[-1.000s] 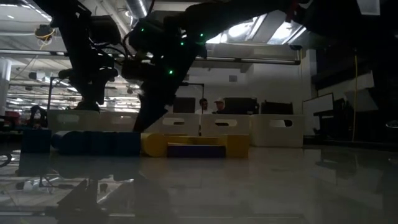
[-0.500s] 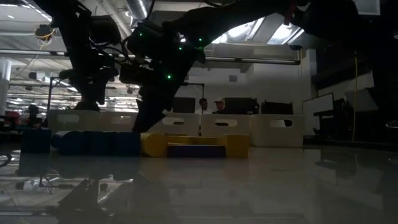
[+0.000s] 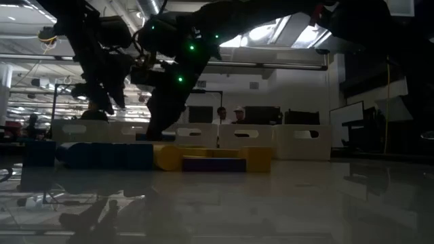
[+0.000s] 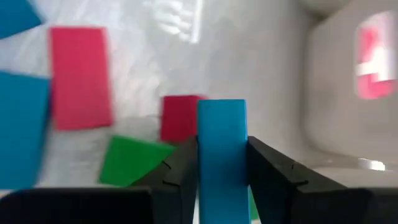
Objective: Sort blocks
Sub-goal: Put the blue block into the left white bin
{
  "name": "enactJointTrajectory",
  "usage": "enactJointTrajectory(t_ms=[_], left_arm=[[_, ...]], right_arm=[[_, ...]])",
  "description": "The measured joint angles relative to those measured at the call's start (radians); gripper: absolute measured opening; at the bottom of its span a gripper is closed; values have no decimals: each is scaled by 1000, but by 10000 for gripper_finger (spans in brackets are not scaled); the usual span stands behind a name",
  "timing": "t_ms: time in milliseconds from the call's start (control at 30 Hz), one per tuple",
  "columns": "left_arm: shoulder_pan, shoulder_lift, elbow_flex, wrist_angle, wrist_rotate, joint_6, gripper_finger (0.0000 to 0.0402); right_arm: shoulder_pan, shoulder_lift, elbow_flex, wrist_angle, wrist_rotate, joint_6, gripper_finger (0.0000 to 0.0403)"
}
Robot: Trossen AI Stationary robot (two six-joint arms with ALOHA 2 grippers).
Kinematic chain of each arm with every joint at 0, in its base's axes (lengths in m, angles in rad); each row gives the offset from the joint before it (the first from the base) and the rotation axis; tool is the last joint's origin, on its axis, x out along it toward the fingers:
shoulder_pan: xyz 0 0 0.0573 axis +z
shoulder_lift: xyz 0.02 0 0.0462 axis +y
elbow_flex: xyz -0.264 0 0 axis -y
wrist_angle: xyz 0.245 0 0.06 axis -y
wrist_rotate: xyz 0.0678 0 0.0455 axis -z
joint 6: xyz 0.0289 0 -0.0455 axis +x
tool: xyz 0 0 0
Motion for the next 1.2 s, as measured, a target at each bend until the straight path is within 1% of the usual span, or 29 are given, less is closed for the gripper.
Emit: enactJointTrajectory(t_ms=[100,200,433,500,633,1067,1200], left_arm=[[0,0,0,54,77,-19,183],[0,0,0,119,132,-23,183],[0,0,0,148,151,-42,182],[0,0,0,150,164,-35,182],[0,0,0,172,219,-15,182],[1,-2,0,196,224,53,182],[0,-2,0,193,224,68,169]], right_arm=[[0,0,39,3,54,0,114],[0,-1,75,8,98,-1,105],[0,-2,131,11,268,-3,115],[0,-3,138,20,294,-2,115],[0,-4,138,64,295,-7,111],[0,-4,136,110,292,-28,114],[1,-4,136,113,292,-28,114]])
